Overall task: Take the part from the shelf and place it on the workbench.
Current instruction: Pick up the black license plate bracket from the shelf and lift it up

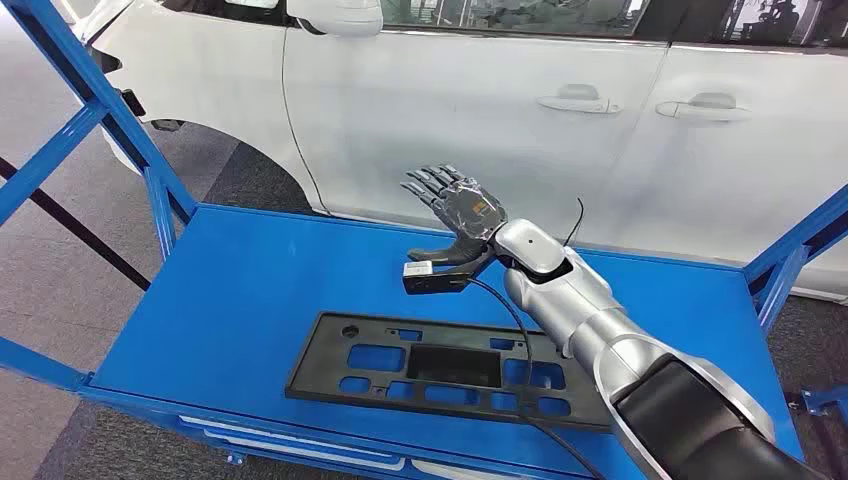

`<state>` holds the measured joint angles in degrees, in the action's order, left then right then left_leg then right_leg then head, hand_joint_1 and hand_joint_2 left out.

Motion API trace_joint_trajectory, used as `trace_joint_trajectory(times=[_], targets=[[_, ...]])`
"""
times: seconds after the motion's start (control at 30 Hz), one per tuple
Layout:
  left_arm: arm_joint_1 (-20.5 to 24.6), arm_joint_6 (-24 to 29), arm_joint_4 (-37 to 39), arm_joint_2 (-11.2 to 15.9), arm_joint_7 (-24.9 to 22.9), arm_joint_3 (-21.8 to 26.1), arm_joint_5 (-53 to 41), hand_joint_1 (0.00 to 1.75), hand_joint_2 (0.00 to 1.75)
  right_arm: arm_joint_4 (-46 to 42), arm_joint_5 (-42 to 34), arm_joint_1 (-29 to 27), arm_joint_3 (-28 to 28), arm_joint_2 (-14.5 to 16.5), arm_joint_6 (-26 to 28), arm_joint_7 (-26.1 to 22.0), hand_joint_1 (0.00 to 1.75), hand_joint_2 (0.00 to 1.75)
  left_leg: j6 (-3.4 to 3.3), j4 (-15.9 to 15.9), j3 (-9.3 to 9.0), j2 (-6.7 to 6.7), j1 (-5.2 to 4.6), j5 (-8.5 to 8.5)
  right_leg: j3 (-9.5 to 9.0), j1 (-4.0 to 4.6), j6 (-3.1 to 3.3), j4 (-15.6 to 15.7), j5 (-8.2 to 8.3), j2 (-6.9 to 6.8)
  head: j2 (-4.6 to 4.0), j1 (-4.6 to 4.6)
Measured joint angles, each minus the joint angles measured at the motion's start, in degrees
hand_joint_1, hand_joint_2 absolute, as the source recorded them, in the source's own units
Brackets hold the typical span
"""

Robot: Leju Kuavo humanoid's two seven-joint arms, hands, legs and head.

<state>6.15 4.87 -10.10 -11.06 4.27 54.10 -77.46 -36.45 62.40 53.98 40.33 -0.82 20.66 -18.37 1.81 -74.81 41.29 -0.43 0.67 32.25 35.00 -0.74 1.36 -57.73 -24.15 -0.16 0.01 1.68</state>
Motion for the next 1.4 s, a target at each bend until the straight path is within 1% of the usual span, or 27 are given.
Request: trace_joint_trajectory(times=[0.07, 0.1, 0.17, 0.2, 0.3, 0.33, 0.37, 0.47, 0.5, 0.53, 0.57, 0.6, 0.67, 0.7, 0.8, 0.83, 0.87, 0.97, 1.0, 1.03, 1.07, 1.17, 1.2, 1.27, 1.33, 1.37, 1.4], targets=[[-0.03, 0.00, 0.00, 0.02, 0.04, 0.07, -0.01, 0.00, 0.00, -0.59, 0.03, -0.11, -0.02, -0.08, -0.02, 0.01, 0.00, 0.00, -0.14, 4.00, -2.23, 0.01, 0.00, -2.07, 0.00, 0.00, -0.03, -0.10, 0.02, 0.02, -0.01, 0.00], [-0.03, 0.00, 0.00, 0.03, 0.08, 0.13, -0.02, 0.00, 0.00, -1.17, 0.05, -0.19, -0.04, -0.15, -0.04, 0.01, 0.00, 0.00, -0.35, 8.20, -4.52, 0.02, -0.01, -3.94, 0.00, 0.01, -0.09, -0.20, 0.03, 0.04, -0.01, 0.00], [0.06, 0.00, 0.00, 0.04, 0.15, 0.20, -0.03, 0.00, 0.00, -2.14, 0.10, -0.20, -0.11, -0.33, -0.04, 0.03, 0.00, 0.00, -0.89, 15.20, -8.23, 0.03, -0.21, -6.13, 0.18, 0.21, -0.47, -0.42, 0.14, 0.10, -0.01, 0.00], [0.10, -0.01, 0.00, 0.04, 0.18, 0.21, -0.04, 0.00, 0.00, -2.48, 0.15, -0.24, -0.14, -0.40, -0.03, 0.05, 0.00, 0.00, -1.17, 16.74, -8.95, 0.01, -0.33, -6.40, 0.30, 0.28, -0.77, -0.44, 0.26, 0.13, -0.01, 0.00], [0.05, -0.02, 0.00, 0.05, 0.21, 0.22, -0.12, 0.00, 0.00, -3.17, 0.33, -0.50, -0.20, -0.64, 0.01, 0.06, 0.00, 0.00, -2.11, 17.37, -8.81, 0.02, -0.29, -6.98, 0.55, 0.28, -1.77, -0.36, 0.54, 0.19, -0.01, 0.00], [0.05, -0.03, 0.00, 0.05, 0.21, 0.22, -0.16, 0.00, 0.00, -3.37, 0.36, -0.56, -0.24, -0.78, 0.03, 0.06, 0.00, 0.00, -2.50, 17.63, -8.71, 0.08, -0.17, -7.35, 0.89, 0.24, -2.04, -1.08, -0.21, 0.19, -0.01, -0.01], [0.09, -0.04, 0.00, 0.04, 0.22, 0.22, -0.20, 0.00, 0.00, -3.52, 0.39, -0.61, -0.31, -0.98, 0.04, 0.07, 0.00, 0.00, -2.87, 17.90, -8.54, 0.14, -0.04, -7.73, 1.68, 0.21, -2.26, -2.91, -1.69, 0.21, -0.01, -0.01], [0.09, -0.08, 0.00, 0.04, 0.23, 0.23, -0.22, 0.00, 0.00, -3.73, 0.42, -1.22, -0.45, -1.45, 0.03, 0.11, 0.00, 0.00, -3.32, 17.93, -7.58, 0.23, -0.08, -8.45, 5.89, -0.02, -2.75, -13.41, -7.76, 0.20, -0.01, -0.01], [0.05, -0.08, 0.00, 0.04, 0.23, 0.23, -0.22, 0.00, 0.00, -3.76, 0.42, -1.56, -0.45, -1.55, 0.02, 0.12, 0.00, 0.00, -3.30, 17.85, -7.24, 0.22, -0.09, -8.65, 6.63, -0.09, -2.87, -15.71, -8.55, 0.19, -0.01, -0.01], [0.02, -0.09, 0.00, 0.04, 0.23, 0.24, -0.22, 0.00, 0.00, -3.81, 0.43, -1.83, -0.46, -1.64, 0.02, 0.12, 0.00, 0.00, -3.23, 17.72, -6.91, 0.21, -0.09, -8.82, 6.32, -0.16, -2.93, -15.93, -8.27, 0.18, -0.01, -0.01], [-0.01, -0.10, 0.00, 0.04, 0.23, 0.24, -0.22, 0.00, 0.00, -3.89, 0.43, -1.98, -0.48, -1.71, 0.02, 0.13, 0.00, 0.00, -3.12, 17.54, -6.62, 0.18, -0.08, -8.94, 4.82, -0.24, -2.92, -13.80, -7.05, 0.17, -0.01, -0.01], [-0.02, -0.12, 0.00, 0.04, 0.23, 0.24, -0.23, 0.00, 0.00, -4.01, 0.44, -2.01, -0.52, -1.75, 0.02, 0.14, 0.00, 0.00, -2.99, 17.30, -6.38, 0.16, -0.07, -9.02, 2.45, -0.32, -2.85, -9.97, -5.36, 0.16, -0.01, 0.00], [-0.02, -0.17, 0.00, 0.04, 0.26, 0.24, -0.24, 0.00, 0.00, -4.34, 0.44, -1.95, -0.63, -1.85, 0.03, 0.20, 0.00, 0.00, -2.49, 16.81, -5.89, 0.13, -0.24, -9.14, -1.44, -0.23, -2.51, -3.01, -3.32, 0.21, -0.01, -0.01], [0.00, -0.19, 0.00, 0.04, 0.28, 0.24, -0.24, 0.00, 0.00, -4.48, 0.45, -1.98, -0.68, -1.91, 0.04, 0.25, 0.00, 0.00, -2.16, 16.67, -5.71, 0.13, -0.32, -9.24, -2.20, -0.11, -2.26, -1.36, -2.97, 0.26, -0.01, -0.01], [-0.04, -0.21, 0.00, 0.04, 0.32, 0.24, -0.24, 0.00, 0.00, -4.64, 0.50, -2.14, -0.70, -2.08, 0.04, 0.33, 0.00, 0.00, -1.03, 16.79, -5.35, 0.13, -0.34, -9.69, -1.86, 0.03, -1.16, -0.73, -2.29, 0.30, -0.01, -0.01], [-0.07, -0.22, 0.00, 0.04, 0.32, 0.24, -0.24, 0.00, 0.00, -4.69, 0.50, -2.14, -0.70, -2.12, 0.04, 0.33, 0.00, 0.00, -0.70, 16.28, -5.05, 0.14, -0.27, -9.12, -1.72, -0.05, -0.71, -0.54, -1.94, 0.24, -0.01, -0.01], [-0.08, -0.22, 0.00, 0.04, 0.32, 0.24, -0.24, 0.00, 0.00, -4.76, 0.50, -2.13, -0.70, -2.13, 0.04, 0.34, 0.00, 0.00, -0.40, 14.77, -4.41, 0.14, -0.20, -7.82, -1.53, -0.16, -0.29, -0.34, -1.57, 0.16, -0.01, -0.01], [-0.12, -0.22, 0.00, 0.04, 0.32, 0.24, -0.24, 0.00, 0.00, -4.94, 0.50, -2.25, -0.70, -2.13, 0.04, 0.34, 0.00, 0.00, 0.25, 4.14, -0.51, 0.16, -0.01, -1.25, -0.54, 0.04, 0.31, -0.25, -0.71, 0.03, -0.01, 0.00], [-0.14, -0.23, 0.00, 0.04, 0.32, 0.24, -0.26, 0.00, 0.00, -4.94, 0.51, -2.38, -0.70, -2.13, 0.04, 0.34, 0.00, 0.00, 0.32, 1.22, 0.38, 0.16, 0.01, 0.02, -0.18, 0.16, 0.35, -0.28, -0.46, 0.02, -0.01, 0.00], [-0.15, -0.26, 0.00, 0.05, 0.32, 0.24, -0.29, 0.00, 0.00, -4.94, 0.54, -2.51, -0.70, -2.14, 0.04, 0.36, 0.00, 0.00, 0.27, 0.31, 0.28, 0.16, 0.00, 0.20, 0.12, 0.28, 0.37, -0.32, -0.24, 0.02, -0.01, 0.00], [-0.15, -0.31, 0.00, 0.05, 0.32, 0.24, -0.33, 0.00, 0.00, -4.95, 0.67, -2.61, -0.70, -2.15, 0.07, 0.46, 0.00, 0.00, 0.09, 1.73, -0.99, 0.16, -0.02, -0.65, 0.35, 0.39, 0.35, -0.35, -0.05, 0.04, -0.01, 0.00], [0.00, -0.51, 0.00, 0.09, 0.32, 0.24, -0.39, 0.00, 0.00, -5.34, 1.88, -2.57, -0.70, -2.26, 0.47, 1.15, 0.00, 0.00, -1.23, 13.52, -8.23, 0.16, -0.41, -4.69, 0.67, 0.73, 0.06, -0.44, 0.41, 0.09, -0.01, 0.00], [0.08, -0.55, 0.00, 0.10, 0.32, 0.24, -0.42, 0.00, 0.00, -5.58, 2.33, -2.47, -0.70, -2.33, 0.61, 1.32, 0.00, 0.00, -1.65, 16.05, -9.62, 0.16, -0.59, -5.24, 0.80, 0.80, -0.18, -0.46, 0.59, 0.09, -0.01, 0.00], [0.13, -0.62, 0.00, 0.11, 0.32, 0.24, -0.45, 0.00, 0.00, -6.30, 2.89, -2.33, -0.70, -2.53, 0.57, 1.40, 0.00, 0.00, -2.23, 17.28, -10.03, 0.13, -0.85, -5.54, 1.07, 0.82, -0.82, -0.38, 1.08, 0.09, -0.01, 0.00], [0.06, -0.69, 0.00, 0.06, 0.32, 0.24, -0.45, 0.00, 0.00, -7.57, 3.15, -2.12, -0.71, -3.03, 0.03, 1.39, 0.00, 0.00, -2.81, 17.96, -9.92, 0.23, -0.59, -6.49, 1.38, 0.74, -1.52, -0.54, 0.93, 0.13, -0.01, -0.01], [0.05, -0.71, 0.00, 0.03, 0.34, 0.24, -0.45, 0.00, 0.00, -8.29, 3.23, -1.89, -0.72, -3.40, -0.32, 1.37, 0.00, 0.00, -3.13, 18.39, -9.82, 0.32, -0.46, -7.03, 1.86, 0.69, -1.81, -1.58, -0.09, 0.17, -0.01, -0.01], [0.08, -0.72, 0.00, 0.01, 0.37, 0.24, -0.44, 0.00, 0.00, -8.97, 3.28, -1.64, -0.72, -3.82, -0.68, 1.36, 0.00, 0.00, -3.35, 18.74, -9.61, 0.40, -0.31, -7.52, 2.77, 0.62, -2.06, -3.78, -1.82, 0.21, -0.01, -0.01]])
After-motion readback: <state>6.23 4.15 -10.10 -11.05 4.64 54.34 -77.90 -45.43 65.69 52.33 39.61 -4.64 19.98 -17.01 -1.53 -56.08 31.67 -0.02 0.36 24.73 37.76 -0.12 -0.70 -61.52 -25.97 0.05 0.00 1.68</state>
